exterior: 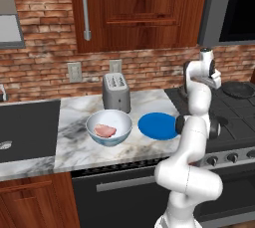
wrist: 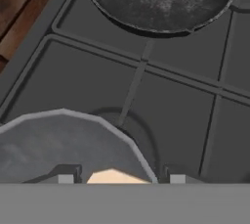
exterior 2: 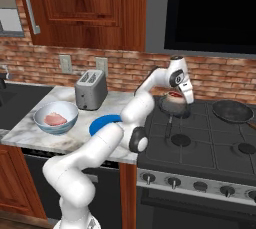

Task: Place one of the steaks on the plate and the other in the bowl. Then place the bowl in the fridge.

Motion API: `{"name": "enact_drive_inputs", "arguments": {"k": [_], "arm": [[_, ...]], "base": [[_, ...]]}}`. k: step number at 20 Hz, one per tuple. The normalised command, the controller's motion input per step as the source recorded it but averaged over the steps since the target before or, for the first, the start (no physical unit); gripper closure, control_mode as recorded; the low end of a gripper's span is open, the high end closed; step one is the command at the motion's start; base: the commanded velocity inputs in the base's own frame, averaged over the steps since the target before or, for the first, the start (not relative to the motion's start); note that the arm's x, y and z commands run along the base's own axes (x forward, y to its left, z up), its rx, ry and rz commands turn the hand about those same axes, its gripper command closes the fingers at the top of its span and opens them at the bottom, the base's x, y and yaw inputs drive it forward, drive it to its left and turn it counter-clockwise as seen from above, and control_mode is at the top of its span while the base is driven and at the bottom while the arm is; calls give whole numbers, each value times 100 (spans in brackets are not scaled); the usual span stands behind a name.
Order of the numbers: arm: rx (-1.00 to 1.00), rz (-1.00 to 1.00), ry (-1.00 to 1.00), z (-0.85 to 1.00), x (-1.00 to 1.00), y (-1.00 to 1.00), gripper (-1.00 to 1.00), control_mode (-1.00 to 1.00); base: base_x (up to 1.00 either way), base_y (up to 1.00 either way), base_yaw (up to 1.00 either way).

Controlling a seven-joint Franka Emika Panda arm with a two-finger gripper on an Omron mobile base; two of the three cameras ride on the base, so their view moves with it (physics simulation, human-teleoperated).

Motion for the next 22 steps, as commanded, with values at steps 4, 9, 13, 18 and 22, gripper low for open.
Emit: {"name": "enact_drive_inputs", "arguments": {"k": [4,9,13,18,22], "arm": [[2,0,-10,3,-50,-13,100,-100],[0,0,-15,0,-62,-2,100,-100],[-10,2,-26,-17,-60,0,100,-100],[-23,2,-25,-65,-20,-7,100,-100],[-19,3,-16,-80,0,-4,100,-100]], "base": [[0,0,0],[0,0,0],[0,0,0],[0,0,0],[0,0,0]]}}
